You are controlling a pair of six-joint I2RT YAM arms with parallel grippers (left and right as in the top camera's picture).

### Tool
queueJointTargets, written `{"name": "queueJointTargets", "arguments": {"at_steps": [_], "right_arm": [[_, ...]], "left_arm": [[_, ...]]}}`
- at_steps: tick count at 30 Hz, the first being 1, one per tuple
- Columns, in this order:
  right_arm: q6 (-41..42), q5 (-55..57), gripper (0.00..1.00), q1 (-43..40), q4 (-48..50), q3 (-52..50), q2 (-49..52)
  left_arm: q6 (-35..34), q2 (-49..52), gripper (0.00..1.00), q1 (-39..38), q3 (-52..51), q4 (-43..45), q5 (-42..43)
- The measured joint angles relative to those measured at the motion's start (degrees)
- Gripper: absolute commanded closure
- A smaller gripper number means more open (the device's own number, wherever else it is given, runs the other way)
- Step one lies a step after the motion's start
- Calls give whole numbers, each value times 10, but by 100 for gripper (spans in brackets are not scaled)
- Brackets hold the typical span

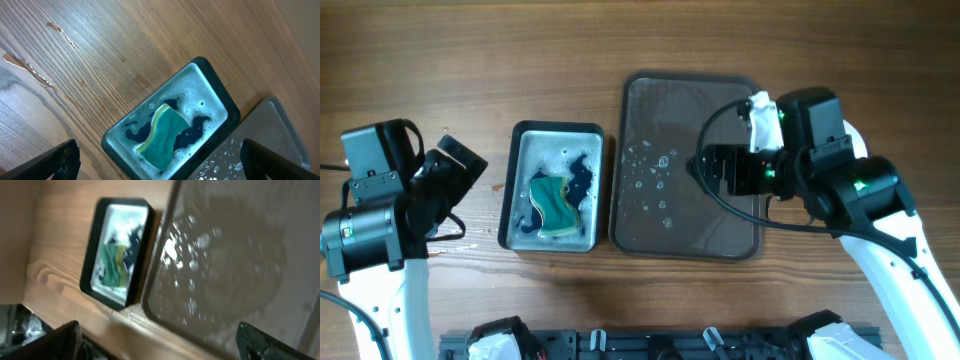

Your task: Clean dirty plates on tray and stack at the side

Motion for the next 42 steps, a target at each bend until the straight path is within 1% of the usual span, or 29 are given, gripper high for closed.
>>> {"name": "queueJointTargets", "arguments": {"at_steps": [2,5,8,10,12,14,17,23,26,29,31,32,35,37,42], "right_arm": [[2,2,0,-12,-25,0,-5],[-26,9,0,-44,-19,0,-43],[-89,31,0,-56,43,-2,-122],[-137,45,0,-56,110,-9,-189],[-182,61,0,-56,151,-27,-257],[-224,80,0,-57,184,-74,-337],[-265,96,0,-74,212,-168,-440],[-294,109,0,-100,243,-356,-576],[-299,112,0,-100,334,-458,-634],[-301,113,0,-100,434,-541,-675],[-301,113,0,-100,490,-581,-681],[-301,113,0,-100,544,-612,-682],[-303,113,0,-100,633,-671,-685],[-303,115,0,-100,625,-693,-685],[-303,116,0,-100,573,-693,-685]], "left_arm": [[0,0,0,0,0,0,0],[0,0,0,0,0,0,0],[0,0,0,0,0,0,0],[0,0,0,0,0,0,0],[0,0,0,0,0,0,0],[0,0,0,0,0,0,0],[0,0,0,0,0,0,2],[0,0,0,0,0,0,2],[0,0,0,0,0,0,2],[0,0,0,0,0,0,2],[0,0,0,0,0,0,2],[0,0,0,0,0,0,2],[0,0,0,0,0,0,2],[0,0,0,0,0,0,2],[0,0,0,0,0,0,2]]}}
